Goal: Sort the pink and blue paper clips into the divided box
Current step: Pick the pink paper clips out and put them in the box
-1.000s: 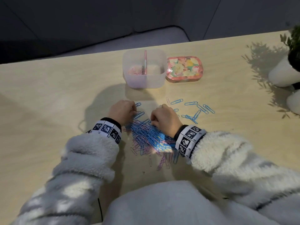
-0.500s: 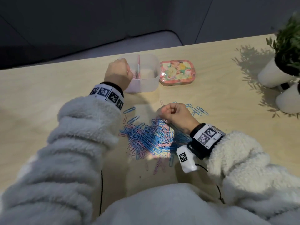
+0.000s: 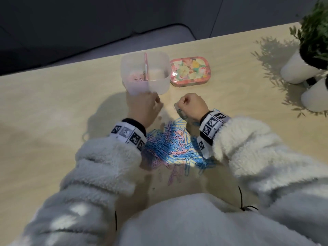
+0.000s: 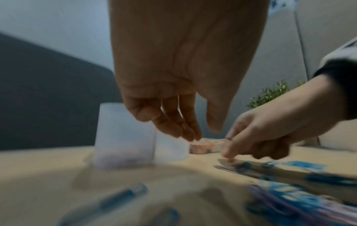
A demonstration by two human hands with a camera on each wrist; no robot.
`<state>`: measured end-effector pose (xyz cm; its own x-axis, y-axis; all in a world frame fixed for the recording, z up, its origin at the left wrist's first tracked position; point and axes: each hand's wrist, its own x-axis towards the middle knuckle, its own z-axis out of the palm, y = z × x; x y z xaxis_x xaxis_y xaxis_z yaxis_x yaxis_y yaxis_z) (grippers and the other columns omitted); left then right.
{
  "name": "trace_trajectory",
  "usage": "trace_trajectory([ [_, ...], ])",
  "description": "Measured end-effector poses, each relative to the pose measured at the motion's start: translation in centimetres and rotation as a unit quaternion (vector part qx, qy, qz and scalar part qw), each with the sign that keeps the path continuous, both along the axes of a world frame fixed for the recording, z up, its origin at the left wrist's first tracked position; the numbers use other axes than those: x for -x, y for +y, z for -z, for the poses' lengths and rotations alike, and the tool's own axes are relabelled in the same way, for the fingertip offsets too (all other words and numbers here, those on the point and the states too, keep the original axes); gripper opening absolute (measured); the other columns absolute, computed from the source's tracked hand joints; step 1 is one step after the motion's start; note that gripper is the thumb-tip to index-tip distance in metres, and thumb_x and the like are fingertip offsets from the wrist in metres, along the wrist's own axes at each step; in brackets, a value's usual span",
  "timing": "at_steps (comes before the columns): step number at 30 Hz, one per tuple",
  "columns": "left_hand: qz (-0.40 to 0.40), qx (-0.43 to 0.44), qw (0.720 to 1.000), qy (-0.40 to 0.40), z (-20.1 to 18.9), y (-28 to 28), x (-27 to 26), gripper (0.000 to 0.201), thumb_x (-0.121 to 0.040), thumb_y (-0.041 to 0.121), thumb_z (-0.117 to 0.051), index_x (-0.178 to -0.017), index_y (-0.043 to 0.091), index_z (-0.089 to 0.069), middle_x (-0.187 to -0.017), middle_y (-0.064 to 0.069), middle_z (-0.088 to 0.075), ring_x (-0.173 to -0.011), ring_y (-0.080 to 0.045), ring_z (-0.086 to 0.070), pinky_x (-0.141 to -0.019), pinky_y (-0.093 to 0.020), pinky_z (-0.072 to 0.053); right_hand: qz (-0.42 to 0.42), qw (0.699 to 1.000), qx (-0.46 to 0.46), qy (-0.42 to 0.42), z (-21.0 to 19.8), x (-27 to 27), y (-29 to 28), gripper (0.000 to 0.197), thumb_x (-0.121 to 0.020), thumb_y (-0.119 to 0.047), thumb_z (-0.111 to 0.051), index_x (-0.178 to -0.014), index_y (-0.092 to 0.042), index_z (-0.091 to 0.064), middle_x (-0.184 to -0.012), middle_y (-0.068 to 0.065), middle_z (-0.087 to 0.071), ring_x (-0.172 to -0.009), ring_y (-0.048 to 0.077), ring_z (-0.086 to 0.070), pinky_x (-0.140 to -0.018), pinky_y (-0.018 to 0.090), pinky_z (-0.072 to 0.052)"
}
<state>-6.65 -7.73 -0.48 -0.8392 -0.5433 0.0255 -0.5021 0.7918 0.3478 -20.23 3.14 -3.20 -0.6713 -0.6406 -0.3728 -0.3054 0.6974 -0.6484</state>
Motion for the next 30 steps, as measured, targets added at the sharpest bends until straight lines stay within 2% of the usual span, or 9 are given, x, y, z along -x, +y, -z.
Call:
trace_trajectory([
  [3, -0.040, -0.155, 0.985, -0.072, 2.0, 2.7, -0.6, 0.029, -0.083, 0.040, -0.059, -0.096, 0.013, -0.059, -0.088, -0.002, -0.061, -0.083, -0.022, -0.056, -0.074, -0.031, -0.042, -0.045, 0.996, -0.063, 0.045, 0.1, -0.2, -1.2, 0.014, -0.077, -0.027, -0.067, -0.068, -0.019, -0.060, -0.086, 0.006, -0.070, -0.083, 0.025, -0.062, -0.071, 0.028, -0.044],
  [6, -0.084, -0.178, 0.976, -0.091, 3.2, 4.1, -0.5, 0.026, -0.082, 0.041, -0.059, -0.089, 0.016, -0.058, -0.093, -0.004, -0.065, -0.089, -0.025, -0.060, -0.076, -0.033, -0.044, -0.066, 0.993, -0.089, 0.034, 0.3, -0.2, -1.7, 0.007, -0.075, -0.015, -0.066, -0.078, -0.008, -0.067, -0.089, 0.010, -0.071, -0.086, 0.028, -0.065, -0.071, 0.029, -0.047],
  [12, -0.103, -0.266, 0.958, -0.010, 3.7, 3.9, -0.4, 0.013, -0.085, 0.024, -0.060, -0.078, 0.016, -0.055, -0.082, -0.008, -0.062, -0.080, -0.027, -0.060, -0.074, -0.036, -0.047, -0.027, 0.999, 0.010, -0.026, 0.2, -0.5, 0.4, 0.008, -0.079, -0.008, -0.056, -0.072, -0.009, -0.055, -0.073, 0.008, -0.060, -0.064, 0.021, -0.056, -0.058, 0.020, -0.045],
  [14, -0.140, -0.354, 0.921, 0.079, 3.6, 3.0, -1.0, 0.017, -0.086, 0.015, -0.060, -0.072, 0.020, -0.051, -0.073, -0.005, -0.061, -0.067, -0.022, -0.061, -0.071, -0.037, -0.051, 0.007, 0.992, 0.077, -0.098, 0.0, -0.4, 1.7, 0.016, -0.082, 0.000, -0.055, -0.071, -0.010, -0.049, -0.063, 0.005, -0.055, -0.046, 0.011, -0.049, -0.040, 0.015, -0.039],
  [17, -0.181, -0.480, 0.843, 0.163, 3.0, 2.1, -2.1, 0.018, -0.090, 0.001, -0.049, -0.083, 0.017, -0.054, -0.069, -0.003, -0.054, -0.060, -0.010, -0.058, -0.055, -0.019, -0.051, 0.069, 0.962, 0.142, -0.222, 0.2, -0.3, 2.8, 0.015, -0.085, 0.008, -0.048, -0.084, -0.007, -0.051, -0.061, 0.009, -0.054, -0.034, 0.010, -0.047, -0.038, 0.018, -0.034],
  [21, -0.257, -0.625, 0.725, 0.129, 1.8, 2.5, -2.5, 0.022, -0.091, 0.002, -0.038, -0.079, 0.012, -0.054, -0.064, -0.003, -0.043, -0.046, -0.010, -0.053, -0.039, -0.015, -0.041, 0.084, 0.942, 0.154, -0.285, 0.1, -1.4, 3.2, 0.025, -0.086, 0.007, -0.038, -0.074, -0.007, -0.054, -0.061, 0.009, -0.050, -0.032, 0.006, -0.044, -0.033, 0.011, -0.024],
  [22, -0.252, -0.608, 0.746, 0.101, 1.6, 2.9, -2.5, 0.019, -0.091, 0.007, -0.041, -0.077, 0.011, -0.054, -0.063, -0.003, -0.043, -0.040, -0.007, -0.050, -0.039, -0.015, -0.037, 0.063, 0.950, 0.150, -0.266, 0.3, -1.8, 3.2, 0.021, -0.086, 0.004, -0.042, -0.074, -0.006, -0.056, -0.061, 0.010, -0.048, -0.034, 0.008, -0.042, -0.035, 0.012, -0.025],
  [26, -0.092, -0.292, 0.950, -0.067, 2.2, 4.6, -3.0, 0.031, -0.079, 0.041, -0.065, -0.083, 0.012, -0.057, -0.074, -0.002, -0.060, -0.065, -0.015, -0.055, -0.060, -0.029, -0.041, -0.149, 0.986, 0.070, -0.032, 0.6, -3.1, 2.7, 0.013, -0.080, -0.016, -0.064, -0.092, -0.014, -0.064, -0.053, -0.006, -0.045, -0.055, 0.016, -0.046, -0.058, 0.027, -0.034],
  [30, -0.046, -0.209, 0.974, -0.080, 3.3, 5.6, -3.2, 0.025, -0.082, 0.032, -0.064, -0.090, 0.009, -0.058, -0.092, -0.012, -0.063, -0.089, -0.028, -0.057, -0.071, -0.032, -0.039, -0.269, 0.955, -0.038, 0.116, 0.0, -3.1, 2.3, 0.018, -0.080, -0.025, -0.062, -0.098, -0.025, -0.065, -0.075, -0.003, -0.058, -0.090, 0.024, -0.058, -0.071, 0.031, -0.038],
])
